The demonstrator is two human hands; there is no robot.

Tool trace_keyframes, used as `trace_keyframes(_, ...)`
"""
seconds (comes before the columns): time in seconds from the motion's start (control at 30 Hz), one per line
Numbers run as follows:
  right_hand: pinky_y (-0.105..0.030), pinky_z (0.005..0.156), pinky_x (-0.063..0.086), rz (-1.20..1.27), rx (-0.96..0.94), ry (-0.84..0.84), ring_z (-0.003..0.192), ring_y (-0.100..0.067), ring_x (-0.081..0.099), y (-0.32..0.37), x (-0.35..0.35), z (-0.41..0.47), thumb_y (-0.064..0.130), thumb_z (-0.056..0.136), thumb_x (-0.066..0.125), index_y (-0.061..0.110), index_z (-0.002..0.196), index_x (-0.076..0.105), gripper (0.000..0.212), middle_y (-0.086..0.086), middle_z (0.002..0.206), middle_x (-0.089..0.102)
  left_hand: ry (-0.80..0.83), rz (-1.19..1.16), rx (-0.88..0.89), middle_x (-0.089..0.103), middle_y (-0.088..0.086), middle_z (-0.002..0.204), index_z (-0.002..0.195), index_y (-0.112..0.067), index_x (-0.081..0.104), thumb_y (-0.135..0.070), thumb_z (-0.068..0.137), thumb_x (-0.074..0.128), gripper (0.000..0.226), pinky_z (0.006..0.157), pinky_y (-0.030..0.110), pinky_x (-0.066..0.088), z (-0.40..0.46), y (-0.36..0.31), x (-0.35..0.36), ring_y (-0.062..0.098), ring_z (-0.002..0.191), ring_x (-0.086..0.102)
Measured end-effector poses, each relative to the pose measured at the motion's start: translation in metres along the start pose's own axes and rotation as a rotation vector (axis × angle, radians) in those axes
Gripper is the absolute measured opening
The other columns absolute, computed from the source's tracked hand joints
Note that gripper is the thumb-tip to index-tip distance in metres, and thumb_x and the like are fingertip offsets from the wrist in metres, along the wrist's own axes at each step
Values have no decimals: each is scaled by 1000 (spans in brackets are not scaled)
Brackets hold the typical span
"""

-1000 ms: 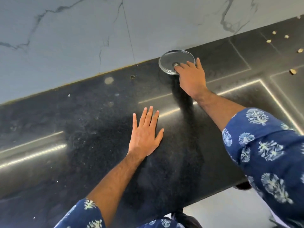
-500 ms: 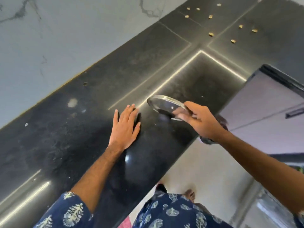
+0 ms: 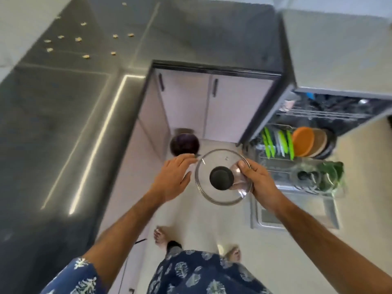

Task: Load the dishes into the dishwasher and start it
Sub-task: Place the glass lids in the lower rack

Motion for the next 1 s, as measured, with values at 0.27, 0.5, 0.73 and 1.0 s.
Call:
trace_keyframes(0.27, -48, 75, 59, 78, 140, -378, 80, -32, 71, -44, -213, -94, 39, 94, 59, -1, 105, 63, 41, -22, 92, 72, 315, -40, 153, 50, -2, 140, 137, -23, 49, -19, 92, 53, 45, 101, 42, 41, 90, -161, 143, 23, 124, 51)
trace_keyframes(0.5, -48, 73, 61, 28, 270, -614, 80, -36, 71, -94, -344, -85, 21, 98, 60, 1, 104, 63, 21, -29, 100, 68, 494, -43, 196, 52, 0, 134, 133, -22, 52, -17, 93, 55, 41, 95, 42, 41, 173, -221, 250, 24, 121, 52)
trace_keyframes(0.73, -43, 76, 61, -100, 393, -640, 93, -28, 71, -145, -454, -2, 16, 99, 59, 13, 106, 57, 8, -14, 108, 68, 661, -4, 160, 51, 0, 132, 132, -23, 51, -22, 95, 56, 37, 99, 43, 40, 262, -219, 368, 22, 124, 48)
trace_keyframes(1.0, -25, 59, 57, -106, 484, -694, 81, -18, 69, -248, -562, 125, 3, 99, 50, 9, 123, 50, 24, -8, 106, 65, 727, 132, 104, 52, 9, 134, 139, -14, 47, -30, 91, 64, 53, 102, 44, 42, 335, -175, 521, 29, 124, 51)
Point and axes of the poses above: each hand's wrist, its own z-axis towards the middle knuckle, its own x-axis out of the palm, y = z × x, the point moved 2 cm from there along z, towards the middle knuckle
